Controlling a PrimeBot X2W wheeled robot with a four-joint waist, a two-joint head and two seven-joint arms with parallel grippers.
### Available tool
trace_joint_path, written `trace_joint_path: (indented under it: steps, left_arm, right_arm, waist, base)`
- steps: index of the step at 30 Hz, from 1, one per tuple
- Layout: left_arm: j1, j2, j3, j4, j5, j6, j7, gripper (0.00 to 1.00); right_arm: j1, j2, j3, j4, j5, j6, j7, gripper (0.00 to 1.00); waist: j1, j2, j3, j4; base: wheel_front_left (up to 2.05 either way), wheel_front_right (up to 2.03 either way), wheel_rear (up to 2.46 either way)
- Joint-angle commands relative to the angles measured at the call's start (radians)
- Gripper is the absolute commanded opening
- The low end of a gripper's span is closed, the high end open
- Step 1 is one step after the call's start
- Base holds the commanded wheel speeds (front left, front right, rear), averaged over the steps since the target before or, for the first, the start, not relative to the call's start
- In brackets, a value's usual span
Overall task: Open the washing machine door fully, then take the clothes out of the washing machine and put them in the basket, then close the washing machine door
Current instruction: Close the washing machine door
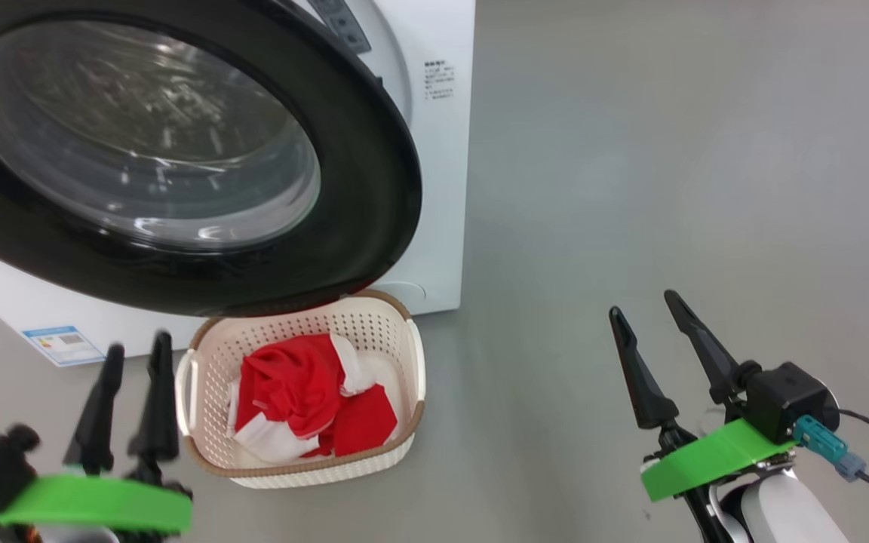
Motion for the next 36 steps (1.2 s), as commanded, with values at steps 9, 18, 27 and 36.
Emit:
trace_joint_path:
  steps: [9, 18, 27, 36]
  left_arm:
    - [0.110, 0.019, 0.013, -0.081, 0.259, 0.058, -0.022, 1.00]
    - [0.228, -0.042, 0.079, -0.147, 0.479, 0.082, -0.023, 1.00]
    - [0.278, -0.105, 0.141, -0.157, 0.608, 0.062, -0.023, 1.00]
    - [0.289, -0.135, 0.179, -0.146, 0.670, 0.039, -0.023, 1.00]
  right_arm:
    - [0.051, 0.003, -0.013, -0.038, -0.023, 0.005, -0.006, 1.00]
    - [0.096, 0.003, -0.035, -0.056, -0.047, 0.005, -0.006, 1.00]
    - [0.123, 0.003, -0.044, -0.072, -0.058, 0.005, -0.006, 1.00]
    - [0.135, 0.003, -0.031, -0.070, -0.057, 0.005, -0.006, 1.00]
  waist:
    - [0.0000, 0.0000, -0.055, 0.030]
    - [0.0000, 0.0000, -0.094, 0.024]
    - [0.0000, 0.0000, -0.115, 0.026]
    - [0.0000, 0.0000, -0.115, 0.026]
  base:
    - [0.00, 0.00, 0.00]
    - [0.00, 0.00, 0.00]
    - [0.00, 0.00, 0.00]
    - [0.00, 0.00, 0.00]
